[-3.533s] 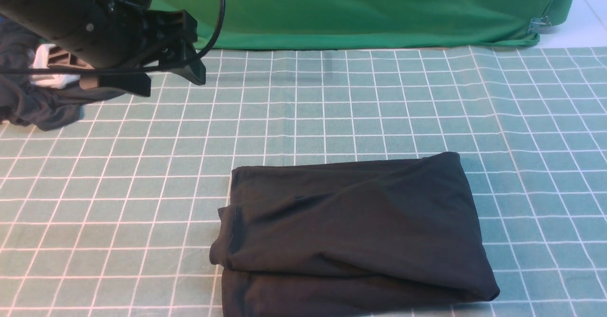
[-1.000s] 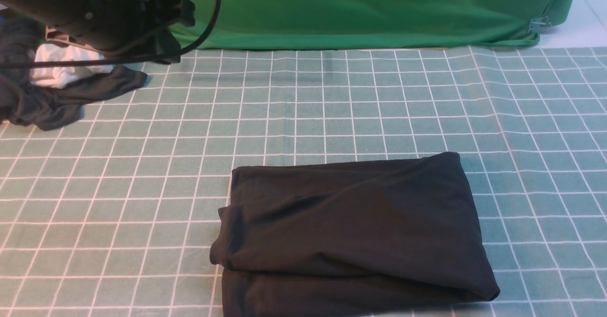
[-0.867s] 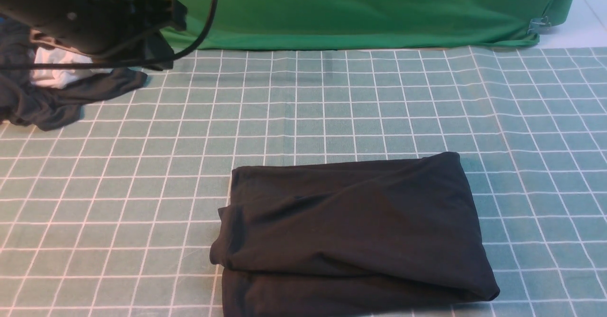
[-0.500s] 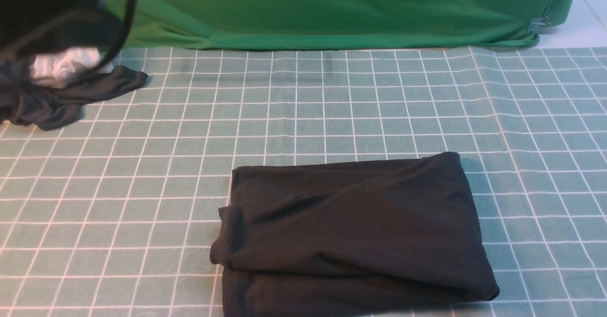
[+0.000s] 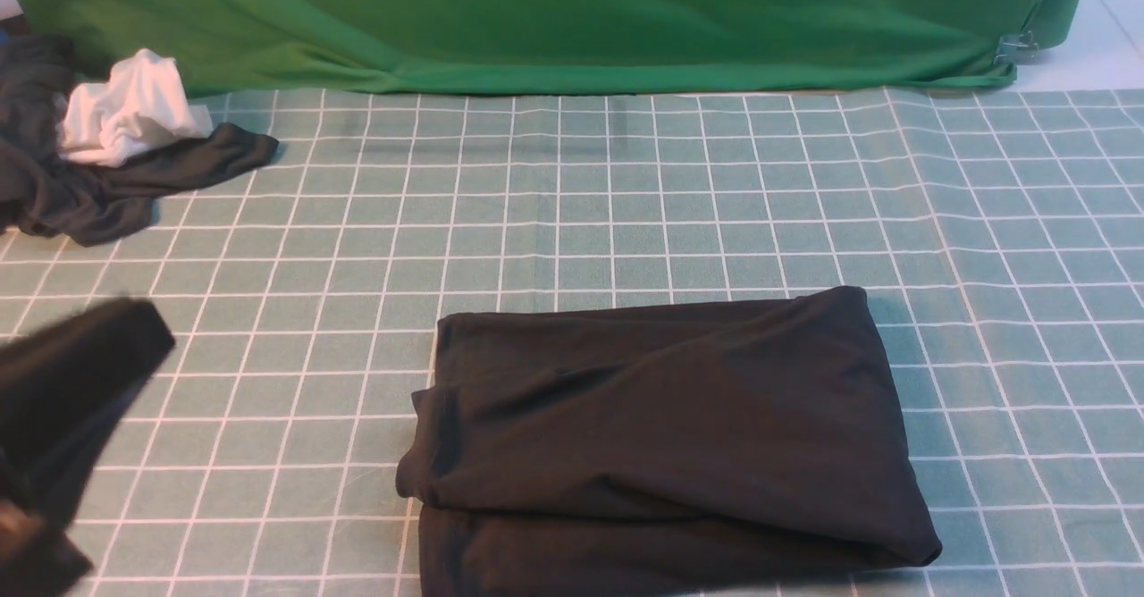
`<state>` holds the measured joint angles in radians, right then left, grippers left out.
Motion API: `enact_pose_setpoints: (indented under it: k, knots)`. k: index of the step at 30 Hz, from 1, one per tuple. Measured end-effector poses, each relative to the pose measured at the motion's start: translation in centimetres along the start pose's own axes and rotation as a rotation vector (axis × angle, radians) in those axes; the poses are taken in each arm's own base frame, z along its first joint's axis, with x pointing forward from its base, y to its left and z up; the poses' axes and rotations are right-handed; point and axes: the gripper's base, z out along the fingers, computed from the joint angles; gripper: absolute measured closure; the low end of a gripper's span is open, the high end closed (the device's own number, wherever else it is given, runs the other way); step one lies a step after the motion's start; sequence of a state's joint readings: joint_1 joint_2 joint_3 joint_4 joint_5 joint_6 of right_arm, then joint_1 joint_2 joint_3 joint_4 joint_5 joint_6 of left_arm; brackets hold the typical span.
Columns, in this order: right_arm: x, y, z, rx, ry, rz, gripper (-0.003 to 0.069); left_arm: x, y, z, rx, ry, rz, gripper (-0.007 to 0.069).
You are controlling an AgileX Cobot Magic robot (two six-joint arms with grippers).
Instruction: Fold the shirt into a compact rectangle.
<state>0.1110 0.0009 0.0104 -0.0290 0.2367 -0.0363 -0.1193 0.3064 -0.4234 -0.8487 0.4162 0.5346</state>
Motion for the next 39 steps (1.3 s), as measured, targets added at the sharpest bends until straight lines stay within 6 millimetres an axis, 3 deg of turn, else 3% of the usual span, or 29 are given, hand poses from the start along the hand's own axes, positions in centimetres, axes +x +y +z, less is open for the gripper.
enact_pose_setpoints:
  k: [3, 12, 20, 28, 32, 39]
  knots:
    - [0.0, 0.0, 0.0, 0.000, 0.000, 0.000, 0.0464, 2.2, 0.9, 0.1, -0.042, 0.054, 0.074, 0.0613]
    - [0.0, 0.0, 0.0, 0.000, 0.000, 0.001, 0.0438, 4.8, 2.7, 0.4, -0.147, 0.168, 0.312, 0.0613]
    - [0.0, 0.0, 0.0, 0.000, 0.000, 0.001, 0.0424, 5.5, 3.8, 0.3, -0.233, 0.042, 0.330, 0.0613]
    - [0.0, 0.0, 0.0, 0.000, 0.000, 0.002, 0.0421, 9.2, 5.4, -0.6, -0.299, -0.077, 0.283, 0.0613]
    - [0.0, 0.0, 0.0, 0.000, 0.000, 0.002, 0.0420, 9.4, 5.2, -1.2, -0.288, -0.146, 0.262, 0.0613]
    - [0.0, 0.0, 0.0, 0.000, 0.000, 0.002, 0.0420, 9.9, 5.2, -1.2, -0.270, -0.089, 0.278, 0.0613]
